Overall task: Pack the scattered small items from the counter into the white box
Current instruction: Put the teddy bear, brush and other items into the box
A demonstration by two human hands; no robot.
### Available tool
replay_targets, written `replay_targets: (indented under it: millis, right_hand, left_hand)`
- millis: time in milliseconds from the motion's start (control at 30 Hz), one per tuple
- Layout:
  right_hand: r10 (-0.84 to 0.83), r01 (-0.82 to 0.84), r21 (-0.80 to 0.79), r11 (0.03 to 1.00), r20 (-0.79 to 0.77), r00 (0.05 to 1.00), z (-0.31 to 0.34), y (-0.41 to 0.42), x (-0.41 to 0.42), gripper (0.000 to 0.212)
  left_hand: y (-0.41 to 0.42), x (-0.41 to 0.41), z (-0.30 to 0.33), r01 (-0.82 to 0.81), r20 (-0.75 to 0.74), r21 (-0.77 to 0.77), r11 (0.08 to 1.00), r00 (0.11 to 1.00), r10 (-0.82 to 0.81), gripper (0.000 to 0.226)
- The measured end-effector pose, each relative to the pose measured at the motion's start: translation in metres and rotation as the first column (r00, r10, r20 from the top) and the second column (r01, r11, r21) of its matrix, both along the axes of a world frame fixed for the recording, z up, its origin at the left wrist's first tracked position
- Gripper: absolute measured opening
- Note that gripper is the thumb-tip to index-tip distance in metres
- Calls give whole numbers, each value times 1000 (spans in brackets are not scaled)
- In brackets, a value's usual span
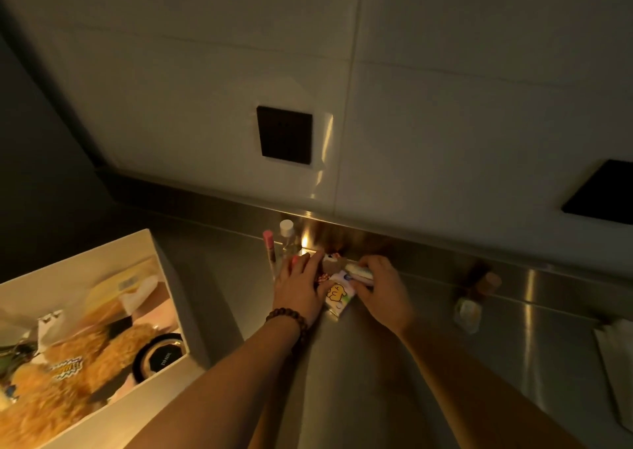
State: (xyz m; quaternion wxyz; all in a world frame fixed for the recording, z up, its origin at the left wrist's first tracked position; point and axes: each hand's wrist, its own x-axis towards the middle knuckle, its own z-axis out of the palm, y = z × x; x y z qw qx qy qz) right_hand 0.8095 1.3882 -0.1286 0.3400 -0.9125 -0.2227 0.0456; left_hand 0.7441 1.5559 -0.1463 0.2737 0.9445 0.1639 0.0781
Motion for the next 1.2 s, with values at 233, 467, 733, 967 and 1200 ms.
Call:
replay_targets:
  millis: [233,467,733,967,1200]
  right_hand:
    - [68,-68,-19,997,7,998,-3,8,-33,44]
    - [28,-28,13,1000,-30,999,-9,-10,-97,46]
    - [-53,54,35,998,-39,998,-17,-22,-163,43]
    - [29,-21,-280,960,24,999,-2,-3,-196,98]
    - [169,-182,-524,832,-74,983,24,2,-192,95]
  left_hand:
    - [0,-33,1,-6,76,-101,995,997,14,48]
    - [-15,-95,-4,47,96,-37,998,994,-43,51]
    - [-23,-165,0,-8,101,24,1000,995,6,49]
    - [-13,-187,3,-57,-60,24,998,996,58,66]
    - [-1,-191,15,40,-143,126,991,990,-22,69]
